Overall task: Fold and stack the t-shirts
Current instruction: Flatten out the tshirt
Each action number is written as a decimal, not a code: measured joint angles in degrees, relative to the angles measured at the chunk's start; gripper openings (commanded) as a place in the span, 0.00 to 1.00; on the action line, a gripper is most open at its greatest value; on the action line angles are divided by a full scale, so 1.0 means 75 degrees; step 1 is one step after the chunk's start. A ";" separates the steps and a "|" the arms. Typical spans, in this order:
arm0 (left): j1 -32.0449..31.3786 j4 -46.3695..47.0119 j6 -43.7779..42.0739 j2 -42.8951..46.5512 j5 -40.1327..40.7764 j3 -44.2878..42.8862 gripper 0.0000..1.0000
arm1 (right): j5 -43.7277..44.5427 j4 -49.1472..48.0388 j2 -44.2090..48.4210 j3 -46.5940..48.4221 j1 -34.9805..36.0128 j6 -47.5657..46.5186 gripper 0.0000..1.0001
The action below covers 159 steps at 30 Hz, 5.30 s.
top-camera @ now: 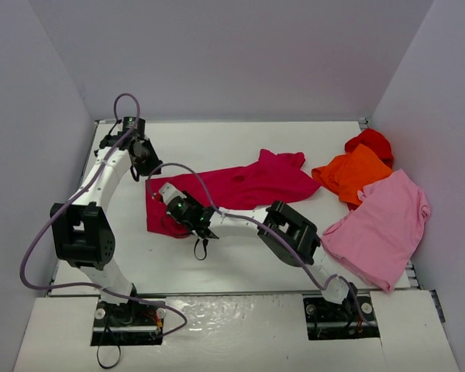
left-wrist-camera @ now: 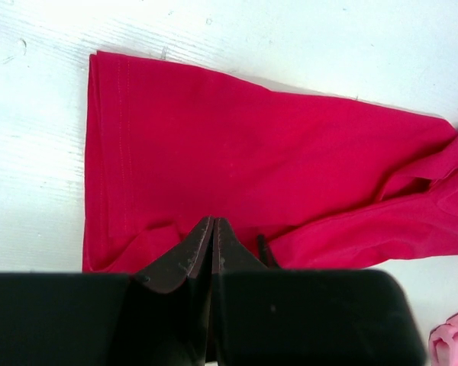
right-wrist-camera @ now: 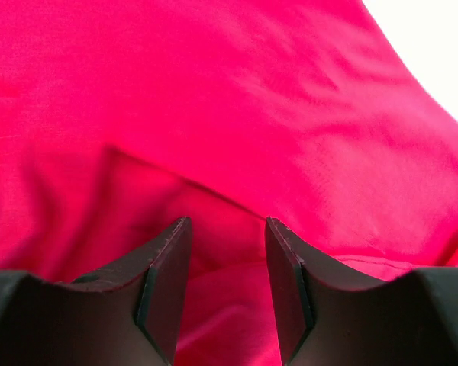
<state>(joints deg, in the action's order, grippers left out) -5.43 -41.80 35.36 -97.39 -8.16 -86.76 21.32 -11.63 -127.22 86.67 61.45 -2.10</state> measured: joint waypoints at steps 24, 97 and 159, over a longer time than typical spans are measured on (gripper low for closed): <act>0.0090 0.0175 0.0113 0.0033 -0.0405 0.0048 0.00 | 0.3429 -0.0729 -0.1694 0.1504 0.0670 -0.3144 0.37; 0.0142 0.0451 0.0145 0.0036 -0.1315 0.0165 0.00 | 0.0795 0.0588 -0.0095 0.0790 0.0219 -0.1067 0.42; 0.0291 0.0538 0.0146 0.0036 -0.1440 0.0168 0.00 | 0.0990 0.0242 -0.1279 0.1965 0.0008 -0.1725 0.00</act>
<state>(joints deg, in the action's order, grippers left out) -3.25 -37.76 36.45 -97.12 -18.95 -85.49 28.75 -9.81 -136.81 101.41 61.50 -15.04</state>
